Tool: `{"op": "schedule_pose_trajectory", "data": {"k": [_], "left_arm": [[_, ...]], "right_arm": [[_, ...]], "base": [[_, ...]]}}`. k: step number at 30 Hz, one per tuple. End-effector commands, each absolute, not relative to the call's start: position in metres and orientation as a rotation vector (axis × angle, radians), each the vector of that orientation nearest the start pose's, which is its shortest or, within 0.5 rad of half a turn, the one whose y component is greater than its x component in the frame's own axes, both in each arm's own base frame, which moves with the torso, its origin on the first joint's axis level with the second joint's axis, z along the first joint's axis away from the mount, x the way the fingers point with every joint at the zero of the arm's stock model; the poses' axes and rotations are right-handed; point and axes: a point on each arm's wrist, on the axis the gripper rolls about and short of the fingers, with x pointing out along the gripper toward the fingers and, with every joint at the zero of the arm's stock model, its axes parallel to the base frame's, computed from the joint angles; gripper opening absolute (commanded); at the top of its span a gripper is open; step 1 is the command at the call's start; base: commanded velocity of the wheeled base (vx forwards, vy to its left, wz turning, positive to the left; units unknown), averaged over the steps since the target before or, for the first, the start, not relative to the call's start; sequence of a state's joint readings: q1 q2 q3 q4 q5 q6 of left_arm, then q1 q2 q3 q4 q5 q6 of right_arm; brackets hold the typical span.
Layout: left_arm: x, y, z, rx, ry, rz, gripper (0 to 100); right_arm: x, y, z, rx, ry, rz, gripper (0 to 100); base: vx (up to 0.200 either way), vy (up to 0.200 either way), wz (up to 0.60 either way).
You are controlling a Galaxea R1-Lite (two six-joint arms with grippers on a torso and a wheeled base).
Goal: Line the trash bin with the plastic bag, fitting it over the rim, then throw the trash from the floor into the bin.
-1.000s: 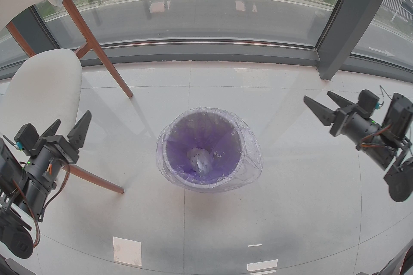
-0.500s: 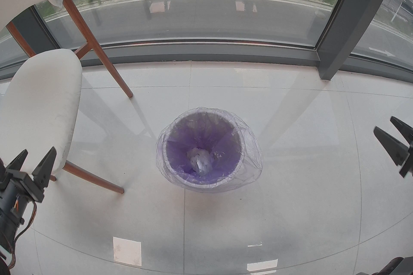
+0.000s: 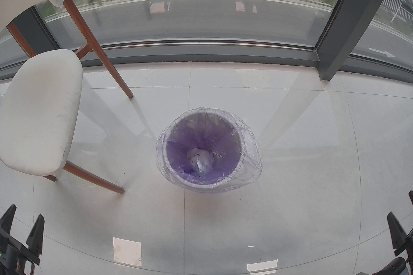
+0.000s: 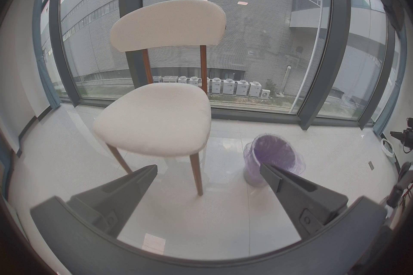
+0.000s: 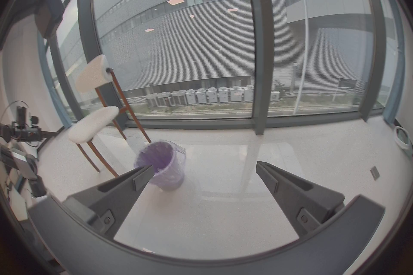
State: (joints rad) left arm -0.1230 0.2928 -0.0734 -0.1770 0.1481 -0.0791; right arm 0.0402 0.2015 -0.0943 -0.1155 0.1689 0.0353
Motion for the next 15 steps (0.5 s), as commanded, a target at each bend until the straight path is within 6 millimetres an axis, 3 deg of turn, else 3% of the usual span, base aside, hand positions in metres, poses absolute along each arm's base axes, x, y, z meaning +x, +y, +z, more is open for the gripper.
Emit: {"op": "schedule_pose_trajectory", "data": {"k": [1, 7, 15], "left_arm": [[-0.0146, 0.0049, 0.0868, -0.065, 0.005, 0.032, 100], [-0.0147, 0.0037, 0.0827, -0.060, 0.047, -0.025, 100], [-0.0149, 0.0010, 0.0824, -0.025, 0.051, -0.142, 100]], "right_arm": [[-0.0234, 0.0019, 0.0831, 0.032, -0.067, 0.090, 100], [-0.0230, -0.0013, 0.0813, 0.051, -0.058, -0.054, 100], [-0.0234, -0.0006, 0.0810, 0.054, -0.044, -0.023, 100]], "base": [[0.000, 0.000, 0.00], [0.000, 0.000, 0.00], [0.000, 0.000, 0.00]]}}
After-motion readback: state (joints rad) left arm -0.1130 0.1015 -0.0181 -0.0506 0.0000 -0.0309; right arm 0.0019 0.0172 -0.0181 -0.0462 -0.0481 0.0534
